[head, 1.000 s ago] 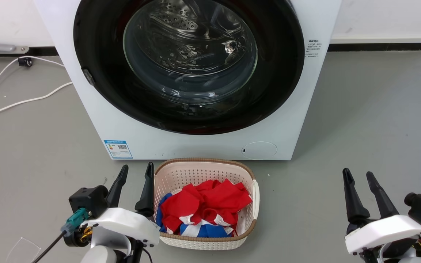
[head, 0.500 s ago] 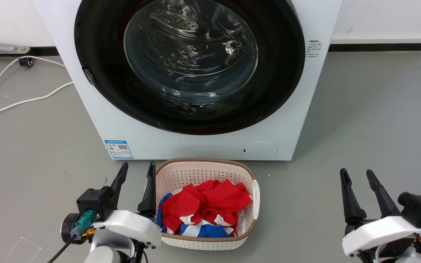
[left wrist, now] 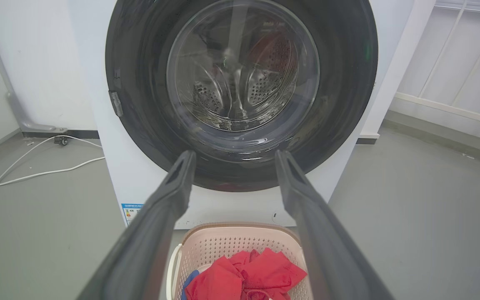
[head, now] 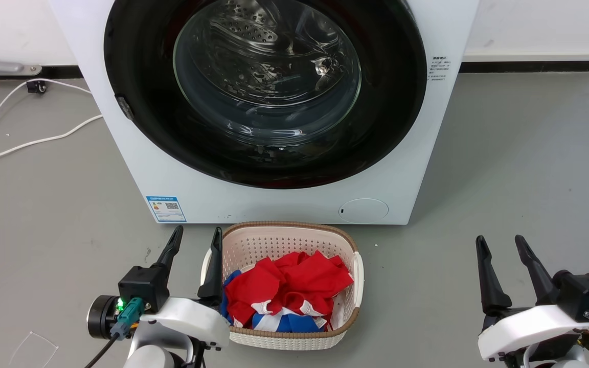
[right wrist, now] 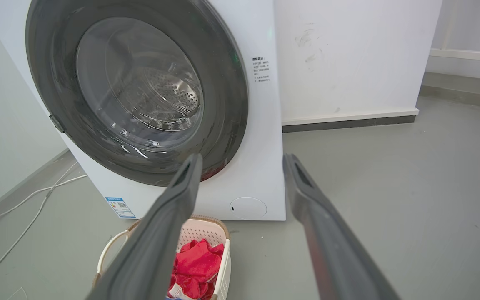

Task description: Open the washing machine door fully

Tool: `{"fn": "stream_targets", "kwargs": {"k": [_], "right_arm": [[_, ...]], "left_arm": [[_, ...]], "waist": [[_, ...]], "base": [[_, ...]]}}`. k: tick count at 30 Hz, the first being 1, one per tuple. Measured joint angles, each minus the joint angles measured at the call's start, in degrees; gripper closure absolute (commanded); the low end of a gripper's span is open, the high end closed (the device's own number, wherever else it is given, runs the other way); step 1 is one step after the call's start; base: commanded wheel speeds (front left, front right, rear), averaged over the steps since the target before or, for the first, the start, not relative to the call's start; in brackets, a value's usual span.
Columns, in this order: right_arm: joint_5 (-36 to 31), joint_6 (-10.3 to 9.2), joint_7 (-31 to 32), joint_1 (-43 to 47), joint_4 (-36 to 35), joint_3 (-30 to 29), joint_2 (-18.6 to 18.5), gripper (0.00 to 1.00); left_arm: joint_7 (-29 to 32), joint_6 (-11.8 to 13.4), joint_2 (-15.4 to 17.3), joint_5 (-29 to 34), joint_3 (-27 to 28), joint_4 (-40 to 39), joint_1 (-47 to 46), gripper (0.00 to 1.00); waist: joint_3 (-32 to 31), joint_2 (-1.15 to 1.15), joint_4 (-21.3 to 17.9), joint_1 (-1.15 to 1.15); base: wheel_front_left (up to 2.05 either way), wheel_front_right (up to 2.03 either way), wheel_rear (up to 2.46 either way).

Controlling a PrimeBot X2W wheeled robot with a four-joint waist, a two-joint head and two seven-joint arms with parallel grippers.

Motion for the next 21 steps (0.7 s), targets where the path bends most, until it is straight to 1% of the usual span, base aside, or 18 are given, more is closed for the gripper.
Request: {"fn": "stream_targets", "kwargs": {"k": [10, 16, 21], "right_arm": [[-2.21, 0.00, -0.73, 0.02, -0.05, 0.23, 0.04, 0.00], [-3.90, 0.01, -1.52, 0.02, -0.05, 0.24, 0.05, 0.00], [-5.24, 0.01, -2.02, 0.02, 0.01, 0.31, 0.07, 0.00]], "left_arm": [[-1.07, -0.96, -0.76, 3.61, 1.02, 0.63, -0.41, 0.00], [-1.96, -2.35, -1.63, 6.13, 1.94, 1.15, -0.64, 0.00], [-2.45, -2.96, -2.27, 7.20, 2.79, 1.69, -0.67, 0.00]], "waist": [[0.07, 0.00, 0.08, 0.00], [0.32, 0.00, 0.12, 0.00], [0.34, 0.00, 0.13, 0.00]], "base": [[0.00, 0.00, 0.00], [0.00, 0.00, 0.00], [0.00, 0.00, 0.00]]}}
